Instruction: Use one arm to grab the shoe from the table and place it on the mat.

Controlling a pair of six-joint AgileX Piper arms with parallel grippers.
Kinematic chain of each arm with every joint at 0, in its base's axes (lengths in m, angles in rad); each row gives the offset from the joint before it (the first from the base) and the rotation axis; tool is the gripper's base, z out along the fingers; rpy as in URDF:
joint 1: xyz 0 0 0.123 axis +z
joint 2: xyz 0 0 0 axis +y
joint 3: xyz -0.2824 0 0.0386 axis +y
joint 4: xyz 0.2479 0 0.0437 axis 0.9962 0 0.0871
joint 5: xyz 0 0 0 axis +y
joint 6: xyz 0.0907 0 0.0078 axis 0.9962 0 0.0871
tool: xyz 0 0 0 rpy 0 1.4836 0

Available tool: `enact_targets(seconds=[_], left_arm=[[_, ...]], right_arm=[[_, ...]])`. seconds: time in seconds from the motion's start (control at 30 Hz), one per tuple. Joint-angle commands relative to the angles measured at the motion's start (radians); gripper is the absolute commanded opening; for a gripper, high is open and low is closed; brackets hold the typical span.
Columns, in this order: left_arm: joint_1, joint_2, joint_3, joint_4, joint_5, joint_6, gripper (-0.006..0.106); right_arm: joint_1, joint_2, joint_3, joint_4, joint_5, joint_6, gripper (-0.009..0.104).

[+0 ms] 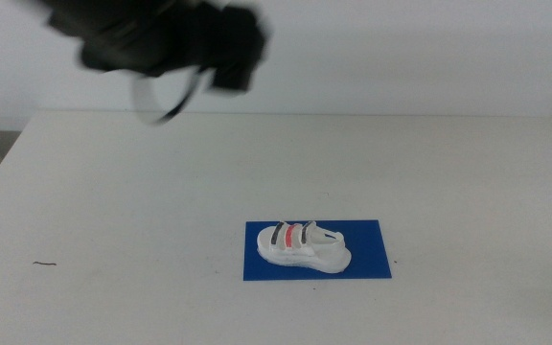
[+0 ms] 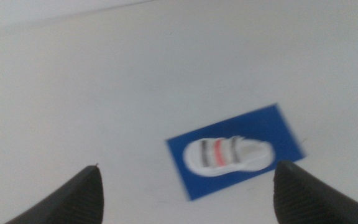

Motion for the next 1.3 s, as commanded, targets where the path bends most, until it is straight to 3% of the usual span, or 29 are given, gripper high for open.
enact_targets(seconds=[0.0,0.13,0.2,0.5,0.6,0.73,0.83,0.93,1.27], left_arm=[[0.037,-0.133,0.169,0.011,-0.178,0.144,0.094],[0.171,-0.415,0.508,-0.034,-0.609,0.188,0.094],[0.223,-0.534,0.648,-0.034,-0.712,0.174,0.094],[0.338,-0.966,1.090,-0.035,-0.855,0.144,0.094],[0.339,-1.048,1.222,-0.039,-0.957,0.254,0.094],[0.419,-1.141,1.380,-0.176,-1.130,0.435,0.094],[0.522,-1.189,1.471,-0.240,-1.240,0.437,0.094],[0.599,-1.263,1.531,-0.233,-1.250,0.371,0.094],[0.649,-1.378,1.565,-0.233,-1.190,0.343,0.094]], right_arm=[[0.000,-0.005,0.002,-0.006,-0.010,-0.007,0.079],[0.000,-0.005,0.002,-0.006,-0.010,-0.007,0.079],[0.000,-0.005,0.002,-0.006,-0.010,-0.007,0.079],[0.000,-0.005,0.002,-0.006,-0.010,0.010,0.079],[0.000,-0.005,0.002,-0.006,-0.010,0.010,0.079],[0.000,-0.005,0.002,-0.006,-0.010,0.010,0.079],[0.000,-0.005,0.002,-0.006,-0.010,0.010,0.079],[0.000,-0.005,0.002,-0.006,-0.010,0.010,0.079],[0.000,-0.005,0.002,-0.006,-0.010,0.010,0.079]])
